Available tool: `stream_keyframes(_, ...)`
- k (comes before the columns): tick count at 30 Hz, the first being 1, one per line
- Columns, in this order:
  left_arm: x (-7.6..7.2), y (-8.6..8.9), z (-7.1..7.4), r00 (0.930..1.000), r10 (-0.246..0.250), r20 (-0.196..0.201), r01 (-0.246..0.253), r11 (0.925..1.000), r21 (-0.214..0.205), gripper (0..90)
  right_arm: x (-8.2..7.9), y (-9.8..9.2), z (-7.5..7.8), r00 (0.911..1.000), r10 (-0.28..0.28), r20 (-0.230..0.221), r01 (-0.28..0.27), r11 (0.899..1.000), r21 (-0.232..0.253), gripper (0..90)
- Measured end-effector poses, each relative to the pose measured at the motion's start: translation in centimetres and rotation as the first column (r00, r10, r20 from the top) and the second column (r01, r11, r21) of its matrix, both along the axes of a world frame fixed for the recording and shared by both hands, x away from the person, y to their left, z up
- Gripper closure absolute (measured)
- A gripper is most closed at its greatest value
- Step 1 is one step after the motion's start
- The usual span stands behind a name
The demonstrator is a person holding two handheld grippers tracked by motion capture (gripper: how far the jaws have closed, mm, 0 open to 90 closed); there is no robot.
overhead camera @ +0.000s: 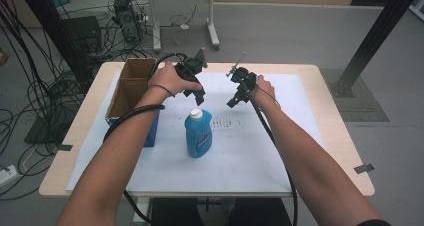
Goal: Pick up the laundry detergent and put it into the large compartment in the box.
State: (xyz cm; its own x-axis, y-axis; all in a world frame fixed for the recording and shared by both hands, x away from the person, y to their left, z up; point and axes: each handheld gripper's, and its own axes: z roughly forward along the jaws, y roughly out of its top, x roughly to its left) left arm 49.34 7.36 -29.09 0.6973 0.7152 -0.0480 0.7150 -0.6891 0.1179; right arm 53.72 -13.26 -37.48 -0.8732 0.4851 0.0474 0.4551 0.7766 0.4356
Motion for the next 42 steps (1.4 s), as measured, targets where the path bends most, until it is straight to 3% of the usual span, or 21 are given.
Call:
stream_keyframes(17,-0.1,-0.3,0.6,0.9999,-0.001,0.014,0.001,0.9998,-0.019,10.7,-0.3,-0.7,0.0,1.0,-0.007,-0.001,0.007,1.0,0.004,6.6)
stream_keyframes(22,-0.4,-0.2,1.1,0.9997,-0.002,0.023,0.002,0.9998,-0.021,10.7,-0.4,-0.5,-0.6,1.0,-0.004,-0.008,0.004,1.0,-0.015,6.6)
stream_keyframes(38,-3.1,-0.3,6.8,0.9971,-0.055,0.053,0.058,0.9966,-0.058,10.0,-0.4,-0.2,-0.7,0.9999,-0.005,-0.01,0.005,1.0,-0.019,6.4)
stream_keyframes(39,-3.6,-0.5,7.6,0.997,-0.062,0.047,0.066,0.9944,-0.083,10.0,-0.4,-0.3,-0.7,0.9999,-0.011,-0.009,0.01,1.0,-0.02,6.4)
stream_keyframes(42,-4.1,-0.8,8.4,0.9951,-0.082,0.055,0.087,0.9915,-0.096,10.1,-0.3,-0.4,-0.8,0.9999,-0.01,-0.007,0.01,1.0,-0.017,5.9)
